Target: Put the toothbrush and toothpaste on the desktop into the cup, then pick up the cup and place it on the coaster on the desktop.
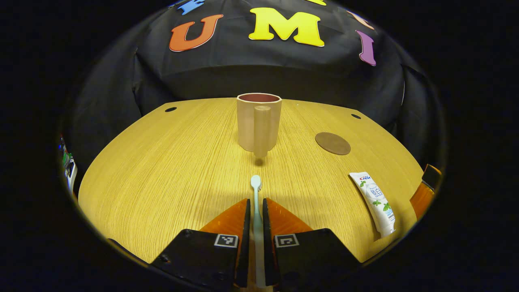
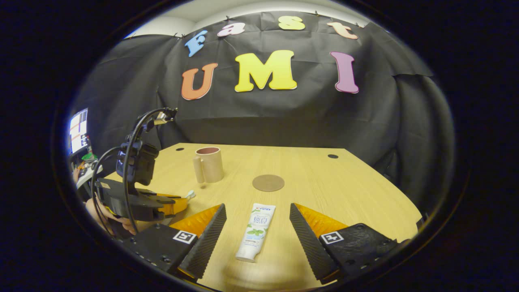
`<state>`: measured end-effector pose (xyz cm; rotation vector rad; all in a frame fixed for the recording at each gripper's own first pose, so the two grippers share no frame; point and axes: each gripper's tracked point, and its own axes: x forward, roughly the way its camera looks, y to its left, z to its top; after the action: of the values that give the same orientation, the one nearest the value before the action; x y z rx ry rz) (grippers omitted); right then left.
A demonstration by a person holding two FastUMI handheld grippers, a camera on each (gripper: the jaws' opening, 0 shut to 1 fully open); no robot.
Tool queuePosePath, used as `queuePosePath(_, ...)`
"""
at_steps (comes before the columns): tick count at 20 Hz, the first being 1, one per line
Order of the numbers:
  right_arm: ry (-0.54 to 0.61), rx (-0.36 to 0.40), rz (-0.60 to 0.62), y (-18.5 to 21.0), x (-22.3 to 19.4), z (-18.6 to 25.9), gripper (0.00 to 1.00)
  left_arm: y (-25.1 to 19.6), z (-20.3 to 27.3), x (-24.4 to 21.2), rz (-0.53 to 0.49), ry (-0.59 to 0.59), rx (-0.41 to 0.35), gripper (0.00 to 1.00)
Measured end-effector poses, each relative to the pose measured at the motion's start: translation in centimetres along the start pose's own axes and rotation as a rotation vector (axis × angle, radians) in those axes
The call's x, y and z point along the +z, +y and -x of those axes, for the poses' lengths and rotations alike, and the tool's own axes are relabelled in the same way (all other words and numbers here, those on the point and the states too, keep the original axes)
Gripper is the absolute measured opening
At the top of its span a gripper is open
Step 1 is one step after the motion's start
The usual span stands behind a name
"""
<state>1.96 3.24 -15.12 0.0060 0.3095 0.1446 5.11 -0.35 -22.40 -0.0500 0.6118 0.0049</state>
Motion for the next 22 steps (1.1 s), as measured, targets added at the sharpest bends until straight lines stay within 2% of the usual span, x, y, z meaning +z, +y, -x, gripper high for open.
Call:
queuePosePath(4, 0.042, 0.007, -0.012, 0.6, -1.3, -0.8, 0.98, -0.6, 0.5, 0.3, 0.025, -0.038, -0.064, 0.10)
queuePosePath(6, 0.059, 0.007, -0.012, 0.8, -1.9, -1.0, 0.95, -0.4, 0.8, 0.5, 0.016, -0.057, -0.066, 0.08)
queuePosePath(9, 0.088, 0.003, -0.015, 1.1, -2.6, -1.5, 0.95, -0.1, 1.8, 1.1, 0.033, -0.086, -0.072, 0.07)
queuePosePath(12, 0.119, 0.001, -0.018, 1.4, -3.6, -2.1, 0.95, 0.0, 3.4, 2.3, 0.006, -0.135, -0.070, 0.07)
queuePosePath(20, 0.198, -0.049, -0.010, 1.5, -5.2, -3.8, 0.94, -1.1, 8.0, 5.5, -0.006, -0.239, -0.125, 0.07)
queuePosePath(21, 0.215, -0.060, -0.016, 1.5, -5.4, -3.9, 0.88, -1.2, 8.3, 5.8, -0.005, -0.247, -0.131, 0.07)
queuePosePath(22, 0.237, -0.069, -0.024, 1.3, -5.9, -4.1, 0.88, -1.1, 8.7, 6.0, -0.005, -0.254, -0.136, 0.07)
